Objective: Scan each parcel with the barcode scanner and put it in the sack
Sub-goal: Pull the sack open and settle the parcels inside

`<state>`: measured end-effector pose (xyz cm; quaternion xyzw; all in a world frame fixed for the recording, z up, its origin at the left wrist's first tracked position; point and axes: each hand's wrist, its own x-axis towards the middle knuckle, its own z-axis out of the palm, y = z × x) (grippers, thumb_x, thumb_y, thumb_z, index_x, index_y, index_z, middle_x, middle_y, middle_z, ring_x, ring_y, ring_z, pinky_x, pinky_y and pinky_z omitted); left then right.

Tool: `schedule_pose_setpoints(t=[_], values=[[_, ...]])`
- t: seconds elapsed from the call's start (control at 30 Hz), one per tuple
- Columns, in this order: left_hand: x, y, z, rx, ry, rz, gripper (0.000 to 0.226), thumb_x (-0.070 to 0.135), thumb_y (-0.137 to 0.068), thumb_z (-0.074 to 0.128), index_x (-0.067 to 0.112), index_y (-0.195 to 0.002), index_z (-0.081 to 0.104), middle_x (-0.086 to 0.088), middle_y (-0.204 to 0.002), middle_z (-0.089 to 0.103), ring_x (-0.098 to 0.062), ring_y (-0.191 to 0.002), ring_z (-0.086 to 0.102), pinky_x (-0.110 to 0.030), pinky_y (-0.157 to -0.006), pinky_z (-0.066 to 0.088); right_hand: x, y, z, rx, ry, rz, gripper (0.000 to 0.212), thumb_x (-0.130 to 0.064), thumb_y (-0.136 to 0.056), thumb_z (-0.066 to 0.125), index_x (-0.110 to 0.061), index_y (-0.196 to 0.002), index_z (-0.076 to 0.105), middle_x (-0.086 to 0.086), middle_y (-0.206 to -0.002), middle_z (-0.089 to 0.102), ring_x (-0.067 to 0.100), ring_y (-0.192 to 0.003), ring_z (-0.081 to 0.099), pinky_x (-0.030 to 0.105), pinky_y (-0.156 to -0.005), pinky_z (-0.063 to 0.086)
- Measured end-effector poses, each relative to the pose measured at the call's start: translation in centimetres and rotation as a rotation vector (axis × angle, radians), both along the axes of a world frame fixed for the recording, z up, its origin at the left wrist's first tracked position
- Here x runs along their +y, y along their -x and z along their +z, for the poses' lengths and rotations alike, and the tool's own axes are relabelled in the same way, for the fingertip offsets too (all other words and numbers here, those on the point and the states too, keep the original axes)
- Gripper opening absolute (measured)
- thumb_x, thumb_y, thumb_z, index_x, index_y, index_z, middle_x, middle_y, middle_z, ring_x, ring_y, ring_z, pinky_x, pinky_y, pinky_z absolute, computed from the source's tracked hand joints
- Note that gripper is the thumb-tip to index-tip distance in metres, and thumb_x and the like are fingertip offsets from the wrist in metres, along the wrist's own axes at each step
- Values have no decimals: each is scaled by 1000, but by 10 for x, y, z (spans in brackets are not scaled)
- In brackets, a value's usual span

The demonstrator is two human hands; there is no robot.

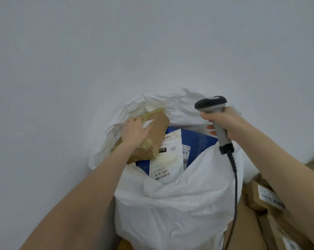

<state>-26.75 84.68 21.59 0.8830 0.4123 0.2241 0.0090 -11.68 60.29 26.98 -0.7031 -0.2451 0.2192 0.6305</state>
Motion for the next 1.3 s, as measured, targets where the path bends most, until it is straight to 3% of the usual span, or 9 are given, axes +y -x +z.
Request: schedule_pose_setpoints(t=[0.1, 0.33, 0.43, 0.57, 0.8, 0.87, 0.97, 1.13, 1.3], values=[[5, 42, 7, -86, -76, 174, 52, 38, -92, 52, 14, -137, 42, -14, -134, 44, -32, -123, 41, -43, -94, 41, -7, -5, 6, -125, -23, -79, 24, -22, -83, 75, -12, -102, 64, 6, -95, 61, 22, -85, 58, 32, -65, 52], [8, 107, -24, -64, 300, 393, 67, 46, -93, 53, 4, -138, 29, -21, -138, 34, -38, -125, 38, -47, -97, 39, -27, -34, -28, -284, 382, -321, 48, -38, -81, 71, -9, -117, 58, 21, -128, 47, 39, -106, 52, 38, -79, 42], [16, 103, -22, -55, 314, 334, 79, 55, -91, 53, 7, -145, 22, -20, -141, 34, -37, -128, 37, -46, -100, 38, -25, -43, -41, -271, 372, -333, 41, -35, -82, 70, -13, -113, 57, 22, -123, 51, 32, -87, 51, 39, -74, 41], [40, 90, -9, -32, 246, 378, 86, 66, -87, 48, 13, -149, 20, -17, -142, 39, -35, -126, 43, -43, -95, 40, -12, -52, -45, -318, 319, -311, 33, -35, -81, 71, -16, -105, 57, 10, -98, 61, 29, -87, 53, 37, -71, 41], [91, 65, -17, -65, 211, 356, 58, 58, -98, 32, 9, -119, 57, -18, -124, 59, -35, -112, 57, -40, -87, 42, 9, -58, -57, -222, 382, -304, 21, -19, -77, 70, -14, -91, 55, 4, -85, 59, 23, -77, 57, 30, -63, 42], [98, 53, -4, -193, 221, 272, 55, 53, -99, 38, 4, -97, 64, -22, -106, 64, -38, -103, 60, -40, -82, 43, 12, -61, -60, -185, 368, -334, 15, -12, -77, 65, -12, -88, 55, 4, -80, 58, 21, -70, 55, 28, -58, 41], [105, 34, 46, -430, 244, 143, 54, 45, -97, 50, 6, -59, 49, -18, -67, 57, -41, -85, 63, -35, -63, 36, 21, -68, -51, -162, 271, -407, 15, -8, -78, 62, -9, -91, 56, 5, -78, 56, 25, -72, 56, 30, -62, 43], [109, 10, 111, -663, 177, 88, 54, 41, -94, 56, -4, -65, 57, -31, -77, 60, -42, -87, 63, -42, -66, 38, 39, -71, -9, -197, 94, -491, 8, -6, -75, 58, -12, -78, 54, 5, -73, 56, 24, -66, 54, 32, -63, 46], [103, 26, 78, -616, 407, 125, 61, 63, -88, 53, 12, -57, 41, -5, -58, 44, -25, -59, 49, -33, -51, 33, 40, -67, -28, -148, 147, -505, 11, -6, -78, 60, -8, -89, 58, 8, -76, 58, 30, -74, 57, 33, -67, 48]])
